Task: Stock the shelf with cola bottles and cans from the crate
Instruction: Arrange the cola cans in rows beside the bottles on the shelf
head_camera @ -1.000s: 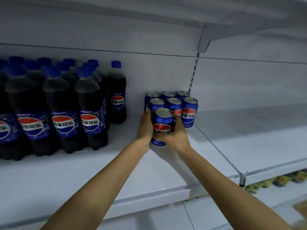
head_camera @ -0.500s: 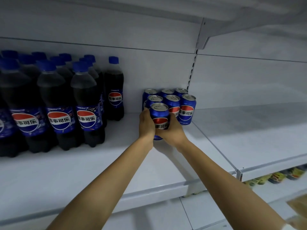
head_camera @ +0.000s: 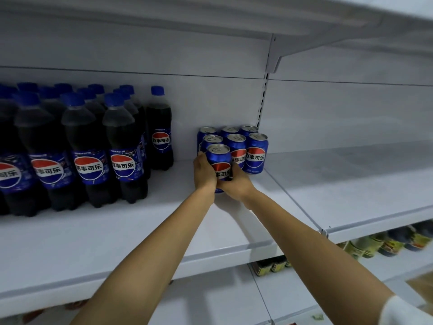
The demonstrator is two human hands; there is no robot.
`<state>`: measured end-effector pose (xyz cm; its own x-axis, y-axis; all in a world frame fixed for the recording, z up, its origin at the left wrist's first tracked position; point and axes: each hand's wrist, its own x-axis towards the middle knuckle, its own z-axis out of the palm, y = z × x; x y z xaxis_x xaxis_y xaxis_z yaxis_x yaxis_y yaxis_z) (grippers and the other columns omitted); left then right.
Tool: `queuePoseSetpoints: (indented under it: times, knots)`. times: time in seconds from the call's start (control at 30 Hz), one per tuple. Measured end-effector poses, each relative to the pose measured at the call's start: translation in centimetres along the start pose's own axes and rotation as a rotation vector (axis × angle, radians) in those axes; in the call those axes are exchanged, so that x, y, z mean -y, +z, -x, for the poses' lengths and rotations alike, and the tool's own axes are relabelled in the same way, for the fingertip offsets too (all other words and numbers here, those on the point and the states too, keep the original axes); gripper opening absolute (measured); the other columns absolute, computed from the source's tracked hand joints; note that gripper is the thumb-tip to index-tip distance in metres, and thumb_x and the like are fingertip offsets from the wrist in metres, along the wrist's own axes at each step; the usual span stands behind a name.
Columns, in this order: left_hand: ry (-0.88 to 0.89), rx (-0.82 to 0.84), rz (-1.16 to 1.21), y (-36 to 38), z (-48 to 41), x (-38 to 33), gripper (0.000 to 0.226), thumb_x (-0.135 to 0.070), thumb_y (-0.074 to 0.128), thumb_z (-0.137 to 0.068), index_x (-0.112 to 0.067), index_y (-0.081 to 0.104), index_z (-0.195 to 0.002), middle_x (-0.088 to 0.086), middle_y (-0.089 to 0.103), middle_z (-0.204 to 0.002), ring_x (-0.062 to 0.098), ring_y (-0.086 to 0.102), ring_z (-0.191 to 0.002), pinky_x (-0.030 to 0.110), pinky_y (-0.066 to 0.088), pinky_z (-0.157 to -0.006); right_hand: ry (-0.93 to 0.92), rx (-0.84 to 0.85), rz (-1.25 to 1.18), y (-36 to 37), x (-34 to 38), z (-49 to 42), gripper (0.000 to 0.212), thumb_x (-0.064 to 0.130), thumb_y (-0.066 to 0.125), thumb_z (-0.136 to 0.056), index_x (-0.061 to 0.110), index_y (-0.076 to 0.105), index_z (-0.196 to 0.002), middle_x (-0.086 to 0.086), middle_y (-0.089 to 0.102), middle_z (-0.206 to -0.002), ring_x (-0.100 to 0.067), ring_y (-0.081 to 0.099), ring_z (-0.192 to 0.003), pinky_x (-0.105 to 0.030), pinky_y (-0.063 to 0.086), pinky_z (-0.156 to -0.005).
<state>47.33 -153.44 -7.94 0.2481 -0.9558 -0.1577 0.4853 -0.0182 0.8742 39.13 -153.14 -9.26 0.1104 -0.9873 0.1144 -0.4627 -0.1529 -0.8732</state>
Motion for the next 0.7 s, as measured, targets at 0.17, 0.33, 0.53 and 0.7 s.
queuePoseSetpoints:
  times: [0.17, 0.33, 0.53, 0.7]
  knots:
    - [0.070, -0.155, -0.012, 0.3, -0.5, 0.8, 0.046, -0.049, 0.031, -0.099, -0.023, 0.045, -0.134, 0.009, 0.058, -0.127, 0.023, 0.062, -0.099, 0.031, 0.052, -0.071, -0.011, 0.014, 0.056, -0.4, -0.3, 0.1, 0.074, 0.017, 0.078, -0.074, 0.018, 0.040, -0.138, -0.006, 0.059, -0.130, -0.025, 0.055, -0.119, -0.039, 0.047, -0.100]
    - [0.140, -0.255, 0.019, 0.7, 2.0, 0.9, 0.052, -0.039, 0.031, -0.101, -0.015, 0.025, -0.147, 0.016, 0.042, -0.143, 0.035, 0.053, -0.119, 0.047, 0.050, -0.093, -0.023, -0.024, -0.097, -2.7, -1.0, 4.0, 0.070, 0.028, 0.075, -0.080, 0.018, 0.039, -0.140, -0.003, 0.053, -0.136, -0.019, 0.050, -0.124, -0.030, 0.042, -0.097]
    - [0.168, -0.388, 0.090, 4.0, 13.4, 3.0, 0.049, -0.035, 0.034, -0.102, -0.015, 0.027, -0.147, 0.004, 0.033, -0.151, 0.018, 0.039, -0.132, 0.015, 0.030, -0.089, 0.009, -0.135, -0.424, -9.4, -2.1, 15.6, 0.062, 0.057, 0.058, -0.083, 0.023, 0.050, -0.134, 0.006, 0.057, -0.128, -0.003, 0.058, -0.112, -0.022, 0.047, -0.097]
    - [0.156, -0.208, -0.001, 7.2, 24.5, 12.0, 0.040, -0.032, 0.033, -0.103, -0.021, 0.036, -0.141, -0.004, 0.041, -0.143, 0.010, 0.040, -0.129, 0.023, 0.029, -0.107, 0.127, -0.280, -0.622, -17.4, -8.5, 26.7, 0.056, 0.062, 0.051, -0.077, 0.026, 0.054, -0.121, -0.001, 0.064, -0.123, -0.012, 0.063, -0.112, -0.031, 0.050, -0.097]
